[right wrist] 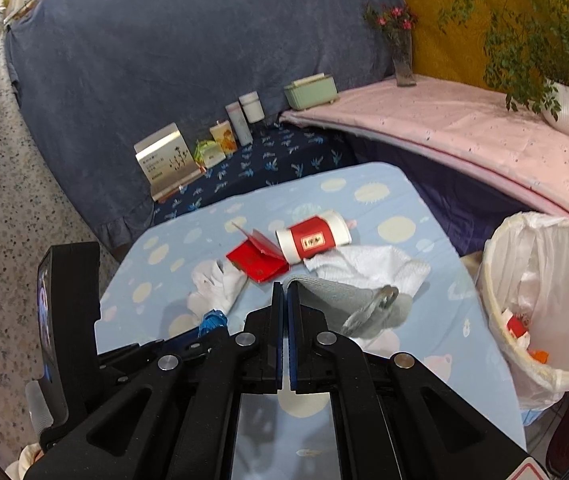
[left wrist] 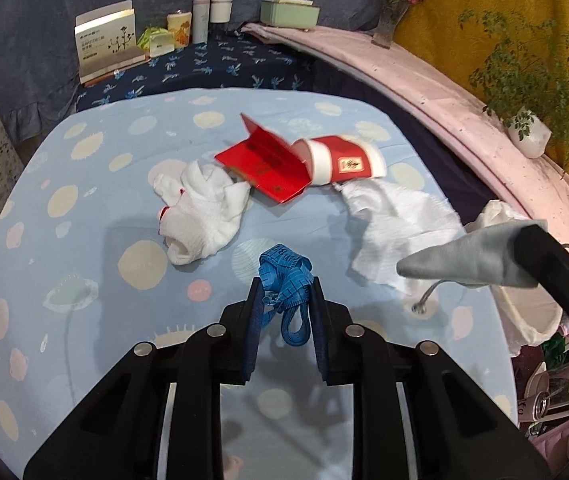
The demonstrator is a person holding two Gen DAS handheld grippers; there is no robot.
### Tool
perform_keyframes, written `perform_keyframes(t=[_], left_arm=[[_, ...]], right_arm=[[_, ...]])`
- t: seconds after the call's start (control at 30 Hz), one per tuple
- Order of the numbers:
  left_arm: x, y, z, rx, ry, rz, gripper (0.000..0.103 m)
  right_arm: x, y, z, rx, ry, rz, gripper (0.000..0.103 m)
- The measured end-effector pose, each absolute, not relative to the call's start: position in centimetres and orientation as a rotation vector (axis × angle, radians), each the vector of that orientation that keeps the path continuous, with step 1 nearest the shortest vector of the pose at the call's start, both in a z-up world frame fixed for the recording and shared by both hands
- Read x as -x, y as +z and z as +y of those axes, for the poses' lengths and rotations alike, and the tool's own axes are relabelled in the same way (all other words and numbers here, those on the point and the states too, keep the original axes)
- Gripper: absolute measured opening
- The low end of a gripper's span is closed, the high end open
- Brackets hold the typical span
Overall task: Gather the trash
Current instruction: 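Carry the pouch and ribbon over the bin and open both grippers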
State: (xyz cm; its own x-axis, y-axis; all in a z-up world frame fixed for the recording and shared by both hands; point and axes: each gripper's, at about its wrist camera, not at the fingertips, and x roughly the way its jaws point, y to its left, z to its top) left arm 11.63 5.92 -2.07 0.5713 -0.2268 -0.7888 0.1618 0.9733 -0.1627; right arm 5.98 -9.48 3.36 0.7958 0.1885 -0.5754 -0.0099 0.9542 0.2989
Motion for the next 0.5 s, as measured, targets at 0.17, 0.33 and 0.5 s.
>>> perform_keyframes(t=[0.17,0.33,0.5], left_arm=[[-10.7,-0.1,4.1,0.071,-0.269,0.906,0.022],[-9.9,1.2,1.2,0.046,-0.321,0.887,0.022],[-9.3,2.1,-2.4,0.009,-0.377,0.873,0.022]], right_arm=[[-4.9,4.7,-11.3,-0.297,0.076,0.604,0.002],[-3.5,5.3,-14.3,-0.318,0.020,0.577,0.002],[-2.1,5.9,-17.6,-0.341,-0.037,0.547,0.002]])
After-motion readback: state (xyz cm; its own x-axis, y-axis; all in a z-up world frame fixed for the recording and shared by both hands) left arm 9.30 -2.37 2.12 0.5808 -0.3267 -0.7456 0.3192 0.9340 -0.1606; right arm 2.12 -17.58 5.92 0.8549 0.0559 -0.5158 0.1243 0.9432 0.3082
